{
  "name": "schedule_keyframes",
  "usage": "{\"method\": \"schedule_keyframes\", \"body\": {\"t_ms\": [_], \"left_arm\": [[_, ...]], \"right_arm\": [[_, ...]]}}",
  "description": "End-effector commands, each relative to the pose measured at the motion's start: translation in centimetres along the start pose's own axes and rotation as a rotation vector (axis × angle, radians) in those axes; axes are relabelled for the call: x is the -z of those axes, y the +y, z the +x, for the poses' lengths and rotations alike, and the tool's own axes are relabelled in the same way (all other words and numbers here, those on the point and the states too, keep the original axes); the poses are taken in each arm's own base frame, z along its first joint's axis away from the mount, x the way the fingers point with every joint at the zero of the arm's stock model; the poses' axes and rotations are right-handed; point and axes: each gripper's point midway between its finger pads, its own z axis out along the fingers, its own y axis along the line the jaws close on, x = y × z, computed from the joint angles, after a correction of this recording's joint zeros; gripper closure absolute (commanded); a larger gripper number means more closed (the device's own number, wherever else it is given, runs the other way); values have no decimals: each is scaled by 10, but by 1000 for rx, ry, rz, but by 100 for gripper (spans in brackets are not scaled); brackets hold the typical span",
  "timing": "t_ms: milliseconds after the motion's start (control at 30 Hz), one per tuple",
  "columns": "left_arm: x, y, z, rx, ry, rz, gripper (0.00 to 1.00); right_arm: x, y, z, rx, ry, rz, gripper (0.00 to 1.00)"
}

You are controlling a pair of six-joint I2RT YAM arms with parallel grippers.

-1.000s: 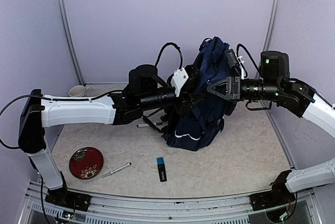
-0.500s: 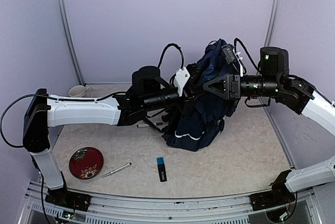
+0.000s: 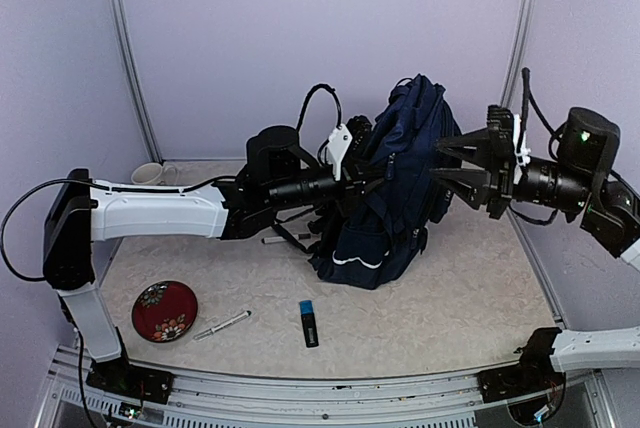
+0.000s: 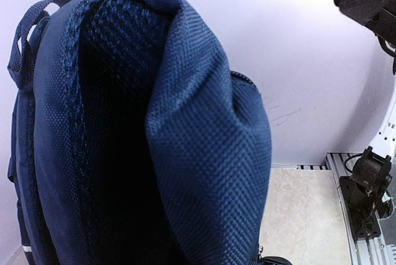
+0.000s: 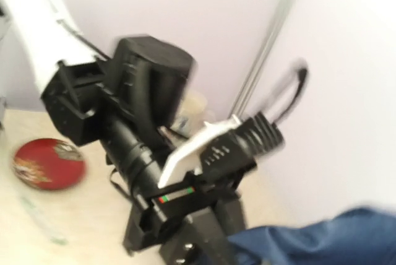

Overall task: Pack the student bag
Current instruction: Place the largest pocket of the student bag, then pick up the largest pocket of the bag from the student bag.

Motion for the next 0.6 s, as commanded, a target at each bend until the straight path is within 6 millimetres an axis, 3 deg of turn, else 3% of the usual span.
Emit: {"method": "schedule_keyframes", "body": {"t_ms": [0, 67, 133, 233, 333, 567], "left_arm": [[15, -9, -59, -19, -168, 38, 100], [15, -10, -59, -17, -167, 43, 100], [15, -11, -57, -18, -162, 50, 100], [15, -12, -57, -24, -156, 52, 100], [15, -13, -57, -32, -155, 56, 100], [15, -25, -54, -78, -137, 94, 100]], "right_arm": [[4, 3, -7, 548, -99, 110, 61], [-4, 7, 17, 743, -17, 139, 63], [-10, 12, 46, 979, 77, 179, 55], [-12, 6, 52, 1226, 109, 320, 52], [-19, 6, 52, 1330, 117, 336, 53], [-33, -5, 52, 1407, 178, 355, 55]]}}
